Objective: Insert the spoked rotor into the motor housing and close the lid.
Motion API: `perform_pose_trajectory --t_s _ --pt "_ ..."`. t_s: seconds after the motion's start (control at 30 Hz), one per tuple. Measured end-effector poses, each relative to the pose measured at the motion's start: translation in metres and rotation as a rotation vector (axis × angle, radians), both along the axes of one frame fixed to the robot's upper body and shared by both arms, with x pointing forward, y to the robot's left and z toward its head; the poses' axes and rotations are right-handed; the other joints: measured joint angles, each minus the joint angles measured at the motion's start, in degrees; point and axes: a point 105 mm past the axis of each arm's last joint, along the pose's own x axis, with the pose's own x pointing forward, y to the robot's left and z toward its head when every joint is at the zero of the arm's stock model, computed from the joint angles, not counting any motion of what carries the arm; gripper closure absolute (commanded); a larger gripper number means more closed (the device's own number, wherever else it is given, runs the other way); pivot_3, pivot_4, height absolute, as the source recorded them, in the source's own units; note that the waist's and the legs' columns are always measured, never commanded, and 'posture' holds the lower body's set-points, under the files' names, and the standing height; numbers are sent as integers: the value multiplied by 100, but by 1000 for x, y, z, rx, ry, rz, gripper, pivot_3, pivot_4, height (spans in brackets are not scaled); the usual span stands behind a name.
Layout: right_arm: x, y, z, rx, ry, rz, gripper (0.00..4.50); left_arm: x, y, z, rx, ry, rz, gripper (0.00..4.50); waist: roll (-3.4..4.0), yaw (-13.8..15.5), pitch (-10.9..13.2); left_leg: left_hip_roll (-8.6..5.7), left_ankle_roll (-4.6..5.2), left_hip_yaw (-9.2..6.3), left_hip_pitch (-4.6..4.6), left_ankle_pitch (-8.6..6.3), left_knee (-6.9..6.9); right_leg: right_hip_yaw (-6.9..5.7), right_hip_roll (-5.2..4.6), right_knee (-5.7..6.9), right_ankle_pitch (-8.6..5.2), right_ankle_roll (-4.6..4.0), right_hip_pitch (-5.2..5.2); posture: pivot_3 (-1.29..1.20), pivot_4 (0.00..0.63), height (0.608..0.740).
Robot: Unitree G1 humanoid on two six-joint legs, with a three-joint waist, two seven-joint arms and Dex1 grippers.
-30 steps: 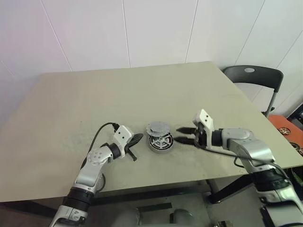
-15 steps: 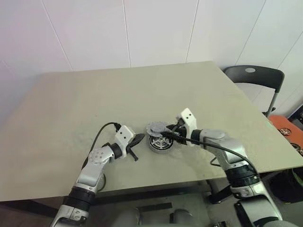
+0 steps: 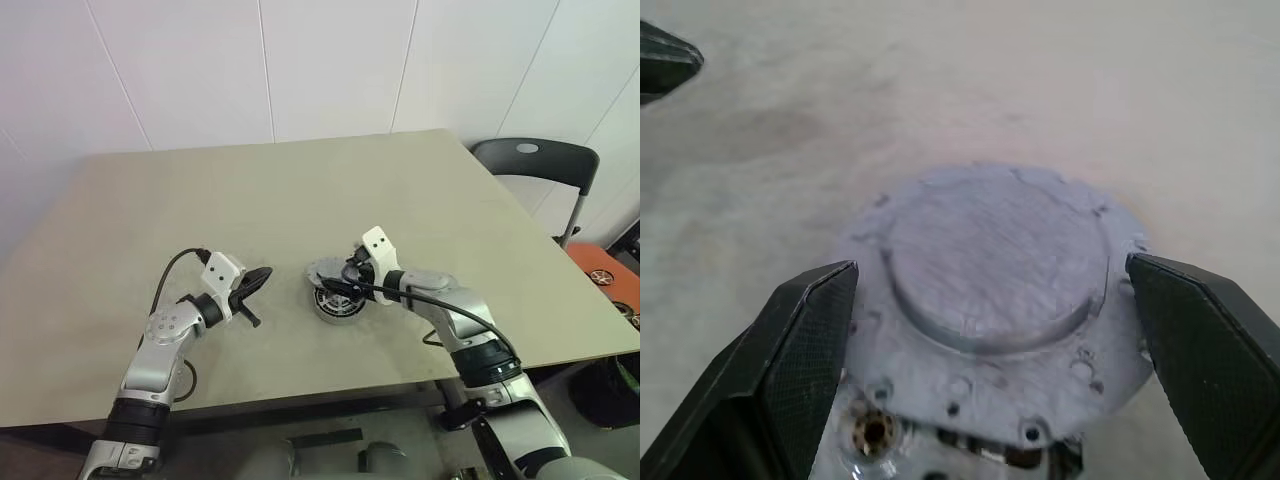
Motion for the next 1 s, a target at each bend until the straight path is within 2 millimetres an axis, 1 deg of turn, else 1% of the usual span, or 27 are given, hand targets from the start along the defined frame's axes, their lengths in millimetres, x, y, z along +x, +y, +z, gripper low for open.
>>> perform_pose_trajectory --t_s 0.23,0.4,0.47,0.57,0.6,0.67,0.9,1.0 --pt "9 11 -3 8 0 -17 15 -2 -2 2 -11 -1 -15 4500 1 -65 -1 5 -6 -1 4 4 -1 1 7 7 3 -6 -1 0 0 740" --pt "11 14 -4 -20 -13 -6 15 -2 -3 3 -11 -1 -14 4500 2 -139 -2 8 -10 -2 6 6 0 1 11 9 6 -10 0 0 0 740" --pt "10 15 -5 -36 -18 15 392 -2 -3 2 -11 -1 -13 4500 3 -135 -4 10 -10 -2 7 6 0 1 13 9 6 -10 0 0 0 740" --pt "8 15 -5 -46 -28 45 557 -2 -3 3 -13 -2 -10 4500 3 -135 -6 10 -10 -2 8 6 0 1 14 9 6 -10 1 0 0 740" --pt "8 16 -4 -46 -31 54 741 -2 -3 3 -14 -3 -9 4500 3 -136 -6 11 -10 -2 8 6 0 1 14 9 6 -10 2 0 0 740" --pt "6 17 -4 -51 -32 68 1272 -1 -3 3 -14 -5 -7 4500 3 -130 -6 11 -10 -3 8 6 0 1 15 9 6 -10 2 0 0 740" --pt "2 14 -3 -85 -40 121 1291 3 -5 6 -20 -15 -1 4500 3 -122 -7 11 -10 -3 6 6 -2 1 14 7 6 -10 1 0 0 740" --pt "1 13 -1 -59 -32 124 1291 4 -5 6 -18 -17 0 4500 3 -121 -7 11 -10 -3 5 6 -1 1 14 7 6 -10 1 0 0 740"
